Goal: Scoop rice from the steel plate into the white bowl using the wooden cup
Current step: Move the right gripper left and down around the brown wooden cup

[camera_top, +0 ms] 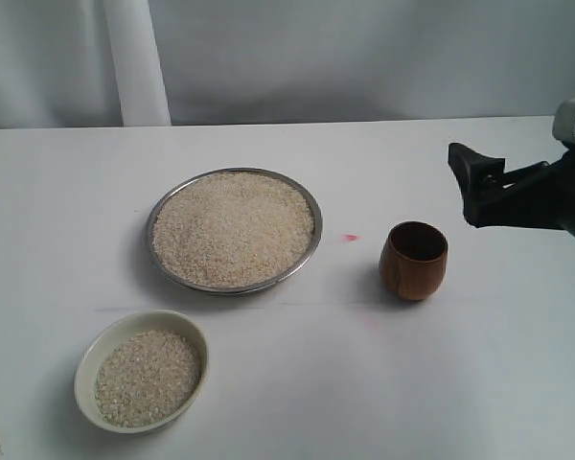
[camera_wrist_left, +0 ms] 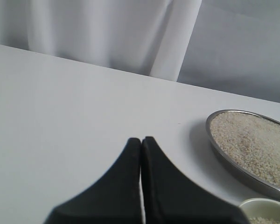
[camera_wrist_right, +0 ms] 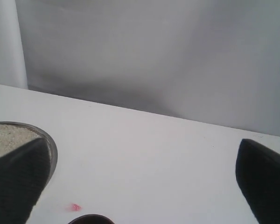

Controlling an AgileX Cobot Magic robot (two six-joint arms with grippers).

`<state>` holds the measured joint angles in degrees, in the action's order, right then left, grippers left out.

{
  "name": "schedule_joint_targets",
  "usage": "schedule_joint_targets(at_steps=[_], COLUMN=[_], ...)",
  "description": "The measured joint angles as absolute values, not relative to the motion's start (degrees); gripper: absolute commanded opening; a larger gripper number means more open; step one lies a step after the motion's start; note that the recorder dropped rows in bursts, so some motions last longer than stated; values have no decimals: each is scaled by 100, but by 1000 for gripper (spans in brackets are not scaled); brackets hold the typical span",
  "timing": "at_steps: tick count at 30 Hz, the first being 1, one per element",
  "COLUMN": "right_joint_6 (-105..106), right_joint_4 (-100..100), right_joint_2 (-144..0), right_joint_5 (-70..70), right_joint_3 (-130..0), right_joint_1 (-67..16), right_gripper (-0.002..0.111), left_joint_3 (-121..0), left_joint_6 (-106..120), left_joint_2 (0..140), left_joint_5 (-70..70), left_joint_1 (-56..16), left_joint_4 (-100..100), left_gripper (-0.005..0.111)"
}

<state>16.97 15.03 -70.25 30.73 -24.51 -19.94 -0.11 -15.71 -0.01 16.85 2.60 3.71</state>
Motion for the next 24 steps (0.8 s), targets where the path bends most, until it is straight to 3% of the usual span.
schedule_joint_targets(at_steps=[9, 24], right_joint_6=[1506, 261], right_joint_4=[1652, 228], right_joint_2=[-7279, -9386], right_joint_5=[3183, 5024], right_joint_3=[-2440, -2218], right_joint_1=[-1994, -1994], right_gripper=[105, 105], left_joint_3=[-11, -11], left_joint_6=[-1571, -1571], left_joint_2=[-1, -1], left_joint_5=[1685, 1675], left_joint_1=[260, 260], left_joint_4=[371, 371], left_gripper=[0, 0])
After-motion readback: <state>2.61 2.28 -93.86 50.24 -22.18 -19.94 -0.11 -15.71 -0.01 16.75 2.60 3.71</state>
